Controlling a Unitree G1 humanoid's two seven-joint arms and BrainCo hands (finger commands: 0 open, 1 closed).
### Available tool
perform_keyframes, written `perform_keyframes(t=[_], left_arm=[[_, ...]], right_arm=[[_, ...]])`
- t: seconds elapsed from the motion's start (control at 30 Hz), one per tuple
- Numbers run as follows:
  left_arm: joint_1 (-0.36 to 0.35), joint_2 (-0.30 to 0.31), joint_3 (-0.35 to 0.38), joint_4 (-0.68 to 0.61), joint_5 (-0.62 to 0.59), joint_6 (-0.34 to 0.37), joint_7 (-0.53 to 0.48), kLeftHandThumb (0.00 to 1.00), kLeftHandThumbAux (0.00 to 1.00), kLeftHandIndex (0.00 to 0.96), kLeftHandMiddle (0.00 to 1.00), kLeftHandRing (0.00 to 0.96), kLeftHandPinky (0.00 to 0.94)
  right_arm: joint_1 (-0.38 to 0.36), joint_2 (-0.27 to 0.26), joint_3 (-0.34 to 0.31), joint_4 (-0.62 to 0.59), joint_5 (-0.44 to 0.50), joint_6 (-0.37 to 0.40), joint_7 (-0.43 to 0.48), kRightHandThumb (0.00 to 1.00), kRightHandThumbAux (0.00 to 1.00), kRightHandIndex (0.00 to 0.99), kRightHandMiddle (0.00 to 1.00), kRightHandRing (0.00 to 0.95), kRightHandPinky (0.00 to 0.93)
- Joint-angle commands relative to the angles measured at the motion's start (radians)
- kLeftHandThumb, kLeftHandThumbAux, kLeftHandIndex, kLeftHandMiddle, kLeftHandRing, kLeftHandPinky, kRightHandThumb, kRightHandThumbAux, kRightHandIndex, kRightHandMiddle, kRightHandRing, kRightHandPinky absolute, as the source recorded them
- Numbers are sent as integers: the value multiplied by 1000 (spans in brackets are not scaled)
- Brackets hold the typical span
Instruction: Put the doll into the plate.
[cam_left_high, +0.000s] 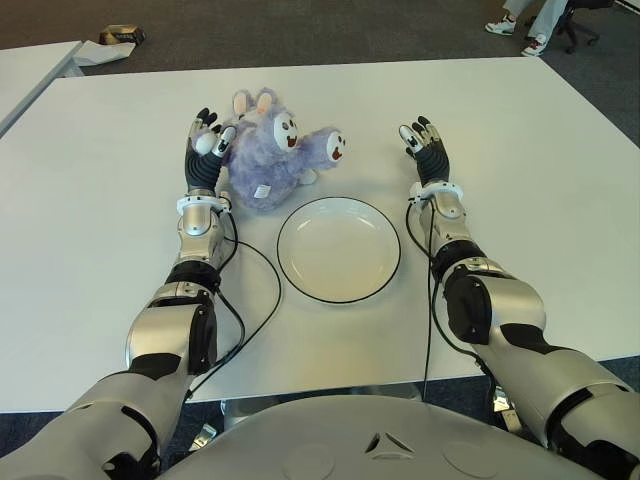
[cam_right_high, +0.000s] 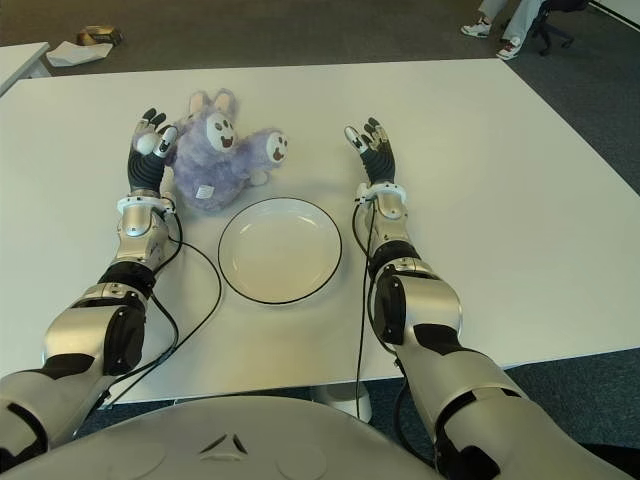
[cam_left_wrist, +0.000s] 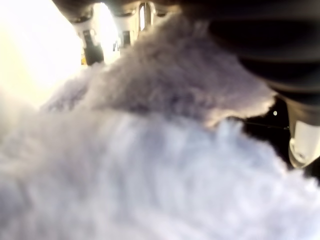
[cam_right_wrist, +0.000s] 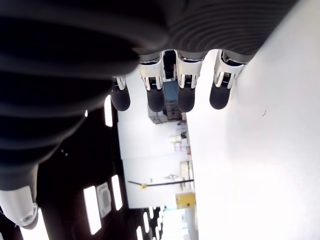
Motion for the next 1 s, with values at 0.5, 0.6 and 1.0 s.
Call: perform_keyframes(t=[0.5, 0.6, 1.0], left_arm=[[91, -28, -5, 40, 10, -3, 10, 0, 485, 0, 114, 119, 120], [92, -29, -8, 39, 13, -5, 13, 0, 486, 0, 117, 121, 121], [88, -28, -6, 48, 10, 1, 6, 0, 485, 0, 100, 109, 121]], right_arm=[[77, 23, 3, 46, 9, 36, 1, 100, 565, 25, 58, 56, 75], [78, 20, 4, 46, 8, 36, 3, 98, 563, 24, 58, 57, 75], [76, 17, 9, 48, 6, 42, 2, 103, 561, 29, 65, 61, 82]])
